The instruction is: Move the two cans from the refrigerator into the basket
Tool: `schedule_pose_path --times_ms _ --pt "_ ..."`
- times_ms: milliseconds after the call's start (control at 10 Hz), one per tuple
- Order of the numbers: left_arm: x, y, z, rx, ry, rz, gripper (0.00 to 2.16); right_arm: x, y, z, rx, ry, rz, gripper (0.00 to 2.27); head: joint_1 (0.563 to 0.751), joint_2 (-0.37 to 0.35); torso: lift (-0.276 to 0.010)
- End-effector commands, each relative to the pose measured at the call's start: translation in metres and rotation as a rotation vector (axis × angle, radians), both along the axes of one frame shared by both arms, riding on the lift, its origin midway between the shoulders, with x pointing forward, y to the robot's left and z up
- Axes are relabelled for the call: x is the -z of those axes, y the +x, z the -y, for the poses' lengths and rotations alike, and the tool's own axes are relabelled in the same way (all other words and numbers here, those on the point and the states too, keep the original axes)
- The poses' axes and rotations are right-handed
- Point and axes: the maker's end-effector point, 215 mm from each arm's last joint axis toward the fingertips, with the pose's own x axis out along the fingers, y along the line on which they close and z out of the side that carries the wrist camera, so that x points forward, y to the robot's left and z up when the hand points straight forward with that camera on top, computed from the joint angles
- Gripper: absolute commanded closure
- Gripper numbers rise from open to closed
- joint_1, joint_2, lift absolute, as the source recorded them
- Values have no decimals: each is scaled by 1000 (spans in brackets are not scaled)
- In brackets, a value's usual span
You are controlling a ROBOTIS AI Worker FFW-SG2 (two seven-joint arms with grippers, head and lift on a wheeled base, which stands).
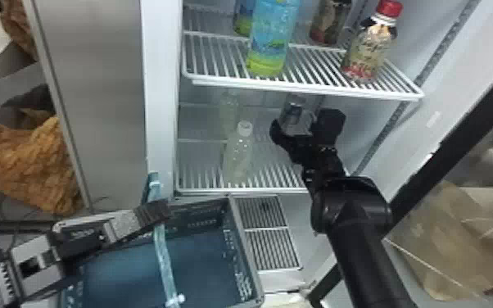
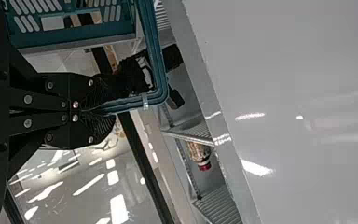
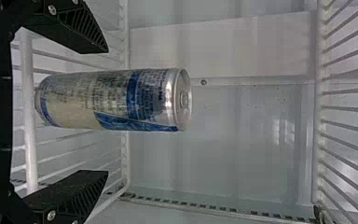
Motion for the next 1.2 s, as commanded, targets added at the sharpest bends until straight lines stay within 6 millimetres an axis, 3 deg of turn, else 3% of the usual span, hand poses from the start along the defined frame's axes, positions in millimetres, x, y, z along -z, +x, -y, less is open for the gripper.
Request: schedule_pose_path --times_ms 0,500,800,900,1000,1100 --pt "0 1 1 3 -3 0 1210 -9 7 3 6 -9 10 111 695 -277 -219" --pt "-6 8 5 9 -8 14 1210 -26 29 5 13 -26 16 111 668 -278 -219" --pt "-7 10 6 10 -14 14 1210 -24 33 8 15 -37 2 173 661 -278 -219" --pt "-8 11 6 10 -14 17 1210 -19 33 9 17 -26 -13 401 660 -279 -219" --pt "-8 11 7 10 -16 17 1210 -15 33 10 17 -25 -25 843 660 -280 -219" --pt "-8 11 7 10 -16 17 1210 -14 33 10 17 -26 -30 1118 660 -280 -219"
